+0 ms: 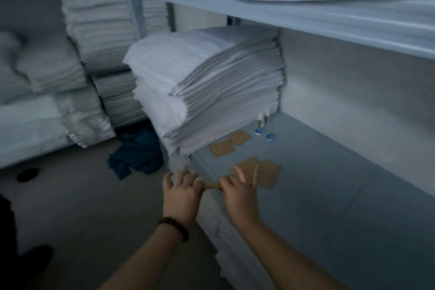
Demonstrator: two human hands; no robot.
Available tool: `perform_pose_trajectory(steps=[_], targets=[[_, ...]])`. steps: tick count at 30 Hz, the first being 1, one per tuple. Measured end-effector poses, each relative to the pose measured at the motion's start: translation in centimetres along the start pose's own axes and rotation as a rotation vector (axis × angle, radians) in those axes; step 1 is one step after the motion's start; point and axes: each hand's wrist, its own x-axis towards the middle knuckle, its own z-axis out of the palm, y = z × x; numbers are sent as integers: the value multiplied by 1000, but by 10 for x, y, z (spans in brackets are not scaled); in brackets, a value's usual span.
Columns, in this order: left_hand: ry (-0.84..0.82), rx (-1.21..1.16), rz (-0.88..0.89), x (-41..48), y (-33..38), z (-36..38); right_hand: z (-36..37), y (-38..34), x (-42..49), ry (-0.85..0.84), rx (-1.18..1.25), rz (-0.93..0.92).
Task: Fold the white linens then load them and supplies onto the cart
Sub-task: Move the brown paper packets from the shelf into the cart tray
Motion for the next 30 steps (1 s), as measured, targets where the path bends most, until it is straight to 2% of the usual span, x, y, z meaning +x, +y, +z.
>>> perform_pose_trajectory(steps=[12,17,22,30], targets=[[3,243,-479,-73,-86,-113,-6,-147,29,-57,239,-413],[-38,355,-731,-112,-142,-164,-24,-240,44,-90,332,-591],[26,478,-899,-151,-192,-224,-38,-333,51,-117,436,-747],[155,705,-1096,-211,-251,-317,-76,-468,50,57,717,-948]])
